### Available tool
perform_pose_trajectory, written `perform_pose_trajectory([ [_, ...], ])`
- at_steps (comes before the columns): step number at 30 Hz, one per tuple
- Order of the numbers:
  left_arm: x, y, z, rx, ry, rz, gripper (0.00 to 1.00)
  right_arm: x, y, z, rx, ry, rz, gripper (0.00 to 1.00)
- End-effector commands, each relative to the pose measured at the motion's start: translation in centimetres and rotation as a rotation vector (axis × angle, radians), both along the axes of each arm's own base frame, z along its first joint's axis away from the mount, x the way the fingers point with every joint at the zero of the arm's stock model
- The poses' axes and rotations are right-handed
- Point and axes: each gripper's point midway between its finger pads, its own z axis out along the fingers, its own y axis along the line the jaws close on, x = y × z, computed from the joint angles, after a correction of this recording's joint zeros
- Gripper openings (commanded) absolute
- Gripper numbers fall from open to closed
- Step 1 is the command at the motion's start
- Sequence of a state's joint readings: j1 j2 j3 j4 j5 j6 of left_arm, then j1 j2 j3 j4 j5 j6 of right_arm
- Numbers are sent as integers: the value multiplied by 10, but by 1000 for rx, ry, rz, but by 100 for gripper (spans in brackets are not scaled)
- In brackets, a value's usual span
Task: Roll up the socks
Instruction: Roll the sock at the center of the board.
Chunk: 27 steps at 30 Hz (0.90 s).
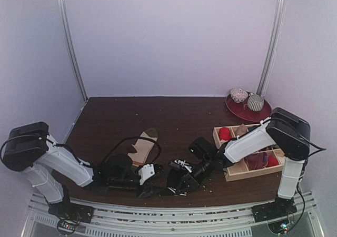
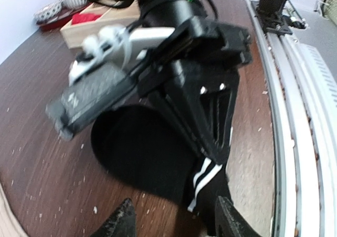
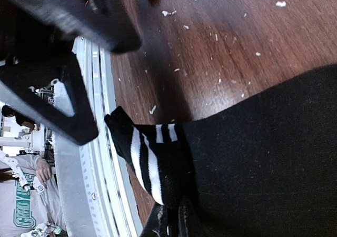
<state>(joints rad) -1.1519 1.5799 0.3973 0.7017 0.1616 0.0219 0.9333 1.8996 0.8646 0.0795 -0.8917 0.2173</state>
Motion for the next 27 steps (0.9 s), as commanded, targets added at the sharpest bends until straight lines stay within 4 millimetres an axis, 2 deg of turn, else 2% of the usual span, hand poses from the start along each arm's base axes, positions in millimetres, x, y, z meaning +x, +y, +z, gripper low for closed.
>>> perform_pose_trajectory([
  [1, -17, -23, 20, -87, -35, -134, 50, -31, -68, -66, -356, 144, -39, 1],
  [4, -32, -28, 15, -80, -2, -191, 50, -30, -68, -68, -360, 143, -42, 1],
  [7, -43, -30, 2, -42, 36, -227, 49, -28, -70, -68, -368, 141, -49, 1],
  [10, -48, -34, -5, -28, 50, -237, 49, -27, -69, -68, -366, 142, -50, 1],
  [14, -40, -40, -15, -1, 52, -205, 45, -26, -68, -68, -361, 145, -53, 1],
  [19, -30, -47, -27, 40, 67, -154, 27, -26, -66, -68, -352, 149, -49, 1],
  [26, -23, -46, -44, 109, 107, -103, 26, -29, -66, -67, -341, 158, -36, 1],
  [27, -23, -44, -48, 125, 115, -96, 23, -30, -66, -67, -339, 161, -36, 2],
])
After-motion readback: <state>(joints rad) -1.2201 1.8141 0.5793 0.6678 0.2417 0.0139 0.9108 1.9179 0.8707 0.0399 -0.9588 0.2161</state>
